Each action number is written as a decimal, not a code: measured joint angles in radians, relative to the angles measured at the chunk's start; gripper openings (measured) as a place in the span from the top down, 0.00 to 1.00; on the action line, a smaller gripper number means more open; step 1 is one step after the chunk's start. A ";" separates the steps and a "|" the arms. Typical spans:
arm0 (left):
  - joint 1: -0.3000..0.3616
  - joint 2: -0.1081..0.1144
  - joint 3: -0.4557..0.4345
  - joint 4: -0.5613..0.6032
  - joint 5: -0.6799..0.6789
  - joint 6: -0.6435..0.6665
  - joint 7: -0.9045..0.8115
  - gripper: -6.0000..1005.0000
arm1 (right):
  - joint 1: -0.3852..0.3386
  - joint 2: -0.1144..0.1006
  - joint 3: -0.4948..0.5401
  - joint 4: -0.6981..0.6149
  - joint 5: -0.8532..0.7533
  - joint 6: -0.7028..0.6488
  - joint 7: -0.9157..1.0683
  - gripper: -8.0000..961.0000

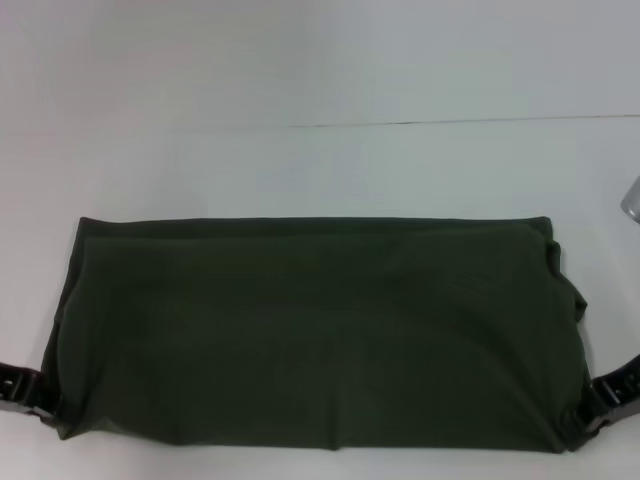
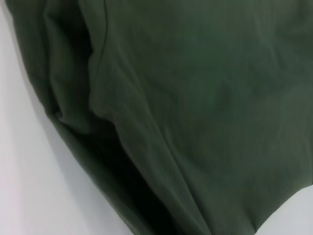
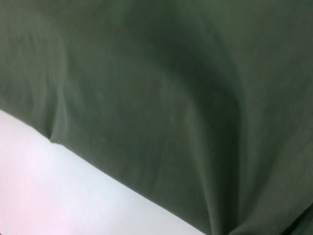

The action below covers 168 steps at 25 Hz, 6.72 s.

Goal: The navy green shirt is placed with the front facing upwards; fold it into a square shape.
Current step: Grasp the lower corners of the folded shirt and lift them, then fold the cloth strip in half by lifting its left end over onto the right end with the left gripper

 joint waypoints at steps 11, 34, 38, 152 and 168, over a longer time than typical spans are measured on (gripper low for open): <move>0.004 -0.001 -0.012 0.018 0.029 0.028 0.001 0.95 | 0.001 -0.001 -0.005 0.000 -0.036 -0.008 -0.003 0.94; 0.005 0.001 -0.022 0.019 0.070 -0.031 -0.027 0.95 | 0.007 -0.042 0.021 -0.015 -0.032 -0.027 0.007 0.47; 0.011 0.001 -0.023 0.029 0.079 -0.044 -0.032 0.95 | 0.008 -0.060 0.076 -0.044 -0.029 -0.048 0.004 0.34; -0.011 0.026 -0.029 -0.163 -0.080 -0.415 -0.067 0.14 | -0.146 0.118 0.215 0.331 0.635 0.343 -1.410 0.22; -0.010 0.019 -0.028 -0.169 -0.085 -0.415 -0.071 0.15 | -0.145 0.117 0.213 0.340 0.633 0.343 -1.409 0.22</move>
